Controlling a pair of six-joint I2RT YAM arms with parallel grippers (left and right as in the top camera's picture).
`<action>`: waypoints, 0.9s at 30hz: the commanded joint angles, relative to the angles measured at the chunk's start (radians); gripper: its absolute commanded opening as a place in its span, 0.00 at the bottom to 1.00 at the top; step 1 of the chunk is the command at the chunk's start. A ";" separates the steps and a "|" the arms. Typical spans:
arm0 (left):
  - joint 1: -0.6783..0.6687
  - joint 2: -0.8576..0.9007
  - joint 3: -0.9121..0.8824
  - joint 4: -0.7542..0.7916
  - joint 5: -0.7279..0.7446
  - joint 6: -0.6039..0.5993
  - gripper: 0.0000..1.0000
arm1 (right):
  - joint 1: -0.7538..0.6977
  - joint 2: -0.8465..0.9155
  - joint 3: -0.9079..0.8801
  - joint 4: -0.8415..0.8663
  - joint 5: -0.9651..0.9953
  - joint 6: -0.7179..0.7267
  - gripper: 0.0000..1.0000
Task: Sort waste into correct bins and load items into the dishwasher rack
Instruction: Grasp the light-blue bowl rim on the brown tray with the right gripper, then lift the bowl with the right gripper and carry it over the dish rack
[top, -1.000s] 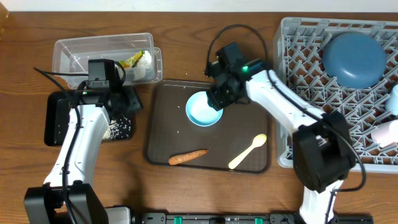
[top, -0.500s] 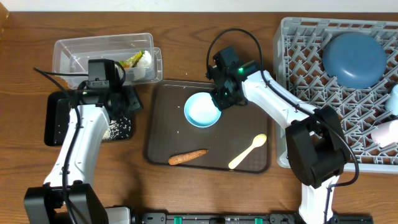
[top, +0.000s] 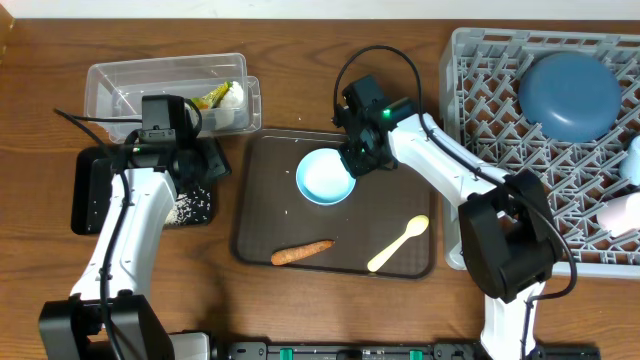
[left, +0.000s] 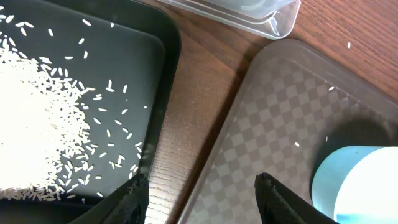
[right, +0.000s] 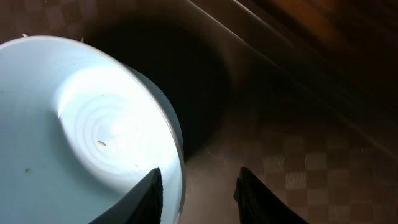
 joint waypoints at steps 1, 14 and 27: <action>0.002 -0.004 0.011 -0.004 -0.006 -0.002 0.57 | 0.016 0.037 -0.002 -0.006 0.006 0.033 0.33; 0.002 -0.004 0.011 -0.004 -0.006 -0.002 0.58 | -0.014 0.018 0.015 0.011 0.032 0.031 0.01; 0.002 -0.004 0.011 -0.003 -0.006 -0.002 0.58 | -0.174 -0.220 0.091 0.190 0.728 -0.050 0.01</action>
